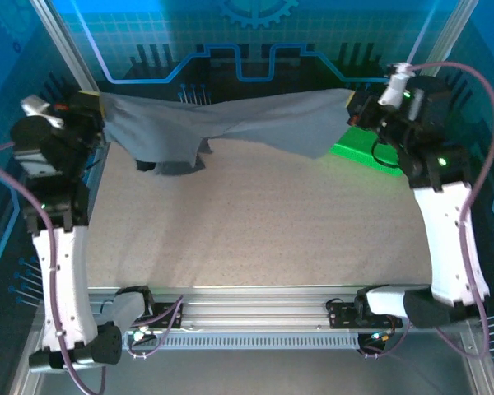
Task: Fold and stack the t-shirts
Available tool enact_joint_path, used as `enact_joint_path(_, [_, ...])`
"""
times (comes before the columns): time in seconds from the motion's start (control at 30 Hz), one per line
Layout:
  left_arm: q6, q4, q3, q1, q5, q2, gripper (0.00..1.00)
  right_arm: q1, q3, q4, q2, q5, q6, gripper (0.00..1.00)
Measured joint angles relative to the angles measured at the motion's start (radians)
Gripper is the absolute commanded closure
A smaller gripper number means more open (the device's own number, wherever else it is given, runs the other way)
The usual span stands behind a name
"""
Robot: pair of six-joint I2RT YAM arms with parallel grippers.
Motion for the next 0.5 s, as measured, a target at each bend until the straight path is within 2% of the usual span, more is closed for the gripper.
enact_joint_path(0.1, [-0.022, -0.016, 0.1, 0.028, 0.001, -0.001, 1.0, -0.031, -0.002, 0.024, -0.079, -0.035, 0.03, 1.0])
enact_joint_path(0.23, [-0.043, -0.028, 0.181, 0.03, 0.027, 0.034, 1.0, -0.044, 0.016, 0.05, -0.089, -0.085, 0.057, 1.0])
enact_joint_path(0.33, [-0.056, -0.038, 0.187, 0.03, 0.069, 0.095, 1.0, -0.044, 0.015, 0.078, -0.027, -0.143, 0.077, 1.0])
enact_joint_path(0.5, [-0.057, -0.037, 0.169, 0.032, 0.143, 0.28, 1.0, -0.044, 0.018, 0.141, 0.179, -0.236, 0.105, 1.0])
